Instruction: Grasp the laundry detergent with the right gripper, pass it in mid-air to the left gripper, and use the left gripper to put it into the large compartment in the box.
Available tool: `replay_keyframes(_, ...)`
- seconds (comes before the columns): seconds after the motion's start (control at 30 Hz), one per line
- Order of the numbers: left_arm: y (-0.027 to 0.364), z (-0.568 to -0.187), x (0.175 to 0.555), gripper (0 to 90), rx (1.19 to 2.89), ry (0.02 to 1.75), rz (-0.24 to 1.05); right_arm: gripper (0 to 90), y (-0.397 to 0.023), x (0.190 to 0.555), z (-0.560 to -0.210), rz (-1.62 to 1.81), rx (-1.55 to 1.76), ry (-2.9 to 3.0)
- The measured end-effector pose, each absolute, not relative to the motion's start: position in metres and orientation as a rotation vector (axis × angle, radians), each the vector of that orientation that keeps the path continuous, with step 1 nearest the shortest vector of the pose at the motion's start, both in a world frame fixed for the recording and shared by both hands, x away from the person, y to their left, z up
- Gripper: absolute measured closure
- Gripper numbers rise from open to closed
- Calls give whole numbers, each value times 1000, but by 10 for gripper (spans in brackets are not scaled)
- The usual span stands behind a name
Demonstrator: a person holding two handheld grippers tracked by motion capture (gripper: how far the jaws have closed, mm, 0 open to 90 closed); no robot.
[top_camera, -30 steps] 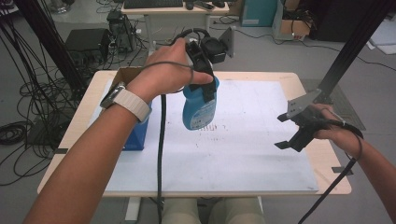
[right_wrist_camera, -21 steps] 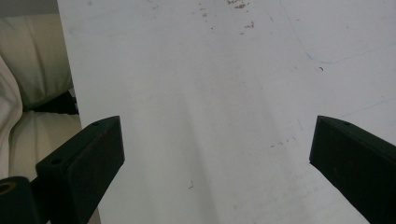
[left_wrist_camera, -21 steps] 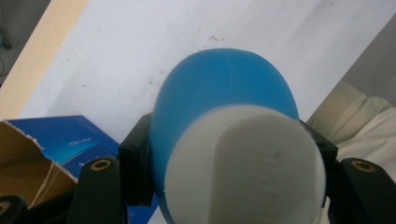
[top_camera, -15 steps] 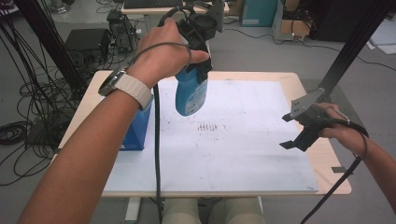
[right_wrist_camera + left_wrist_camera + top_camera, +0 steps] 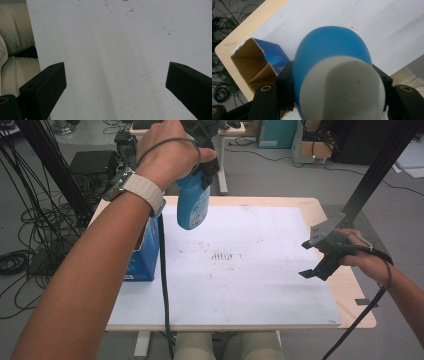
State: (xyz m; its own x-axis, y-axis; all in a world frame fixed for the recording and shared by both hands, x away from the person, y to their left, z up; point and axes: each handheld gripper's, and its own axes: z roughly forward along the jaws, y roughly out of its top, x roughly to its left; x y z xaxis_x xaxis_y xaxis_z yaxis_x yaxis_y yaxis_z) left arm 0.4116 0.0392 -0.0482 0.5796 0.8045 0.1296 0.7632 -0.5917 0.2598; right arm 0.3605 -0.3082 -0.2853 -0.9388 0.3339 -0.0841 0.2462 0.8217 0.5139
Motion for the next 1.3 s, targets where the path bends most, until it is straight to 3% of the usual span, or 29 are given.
replay_keyframes(0.5,78,-35,419,376,2448,1572,344,31,-305,364,-287,764,455,2831)
replay_keyframes(1.3,139,-21,423,376,2263,1803,339,30,-302,365,-287,761,470,2829)
